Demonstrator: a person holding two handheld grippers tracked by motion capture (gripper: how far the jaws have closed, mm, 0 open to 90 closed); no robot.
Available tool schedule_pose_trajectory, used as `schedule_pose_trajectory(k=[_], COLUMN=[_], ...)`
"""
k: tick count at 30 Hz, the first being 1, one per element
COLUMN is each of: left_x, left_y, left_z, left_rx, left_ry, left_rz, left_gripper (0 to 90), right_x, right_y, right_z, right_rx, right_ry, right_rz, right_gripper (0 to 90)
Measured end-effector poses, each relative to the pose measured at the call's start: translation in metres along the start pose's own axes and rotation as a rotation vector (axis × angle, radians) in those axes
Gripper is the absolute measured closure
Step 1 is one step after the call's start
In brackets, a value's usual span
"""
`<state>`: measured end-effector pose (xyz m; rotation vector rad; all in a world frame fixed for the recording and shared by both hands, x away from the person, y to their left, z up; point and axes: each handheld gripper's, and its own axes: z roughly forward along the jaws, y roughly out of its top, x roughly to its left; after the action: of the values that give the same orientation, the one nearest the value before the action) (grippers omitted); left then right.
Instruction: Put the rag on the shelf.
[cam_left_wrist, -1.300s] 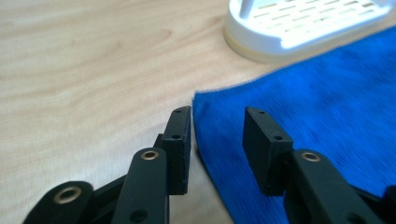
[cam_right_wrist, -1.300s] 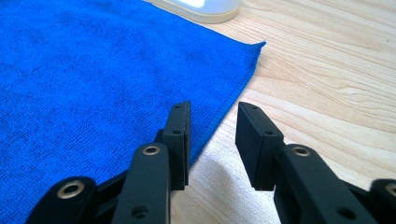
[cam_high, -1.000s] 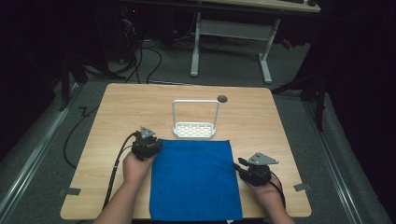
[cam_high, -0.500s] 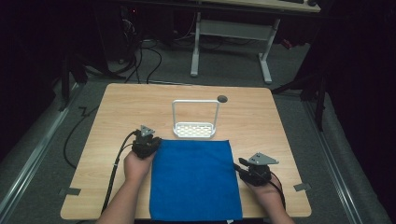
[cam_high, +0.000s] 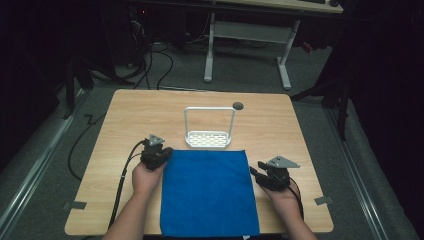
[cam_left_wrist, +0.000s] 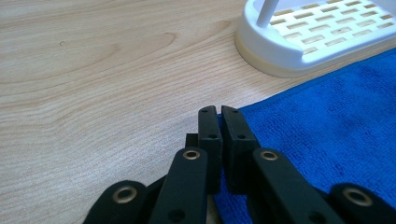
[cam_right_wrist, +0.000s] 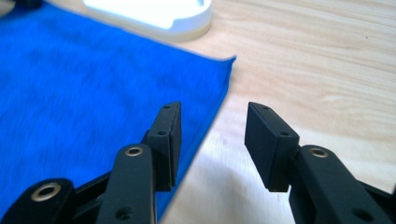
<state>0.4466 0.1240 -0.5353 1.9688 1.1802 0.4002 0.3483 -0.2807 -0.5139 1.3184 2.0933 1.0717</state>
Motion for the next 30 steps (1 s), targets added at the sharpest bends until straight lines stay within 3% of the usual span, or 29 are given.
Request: schedule_pose_trajectory(k=[2, 3, 9, 12, 16, 19, 23, 24, 28, 30], left_x=[0.000, 0.000, 0.001, 0.002, 0.001, 0.001, 0.001, 0.001, 0.001, 0.000], left_y=[0.000, 0.000, 0.000, 0.000, 0.000, 0.000, 0.000, 0.000, 0.000, 0.000], left_z=[0.000, 0.000, 0.000, 0.000, 0.000, 0.000, 0.000, 0.000, 0.000, 0.000], left_rx=[-0.001, 0.001, 0.000, -0.004, 0.004, 0.005, 0.004, 0.002, 0.003, 0.002], left_ry=[0.000, -0.001, -0.004, -0.008, -0.010, -0.013, -0.014, -0.014, -0.011, -0.012], left_rz=[-0.001, 0.000, 0.002, 0.006, 0.001, -0.002, -0.004, -0.006, -0.002, -0.001], left_gripper=[87.5, 87.6, 87.7, 87.6, 87.4, 87.3, 87.3, 87.3, 87.3, 87.3], right_x=[-0.001, -0.002, -0.005, -0.007, -0.006, -0.006, -0.003, 0.000, 0.001, -0.001], right_y=[0.003, 0.009, 0.025, 0.036, 0.039, 0.039, 0.038, 0.039, 0.039, 0.040], right_z=[0.004, 0.015, 0.042, 0.061, 0.075, 0.076, 0.075, 0.076, 0.076, 0.076], right_rx=[-0.009, 0.001, 0.034, 0.076, 0.124, 0.119, 0.117, 0.119, 0.120, 0.123], right_ry=[-0.002, -0.019, -0.026, -0.027, -0.034, -0.040, -0.044, -0.038, -0.033, -0.028], right_rz=[0.008, 0.013, 0.022, 0.024, 0.017, 0.011, -0.009, -0.018, -0.022, -0.007], right_gripper=[56.5, 56.4, 56.4, 55.1, 50.8, 51.3, 60.4, 66.4, 72.7, 82.3])
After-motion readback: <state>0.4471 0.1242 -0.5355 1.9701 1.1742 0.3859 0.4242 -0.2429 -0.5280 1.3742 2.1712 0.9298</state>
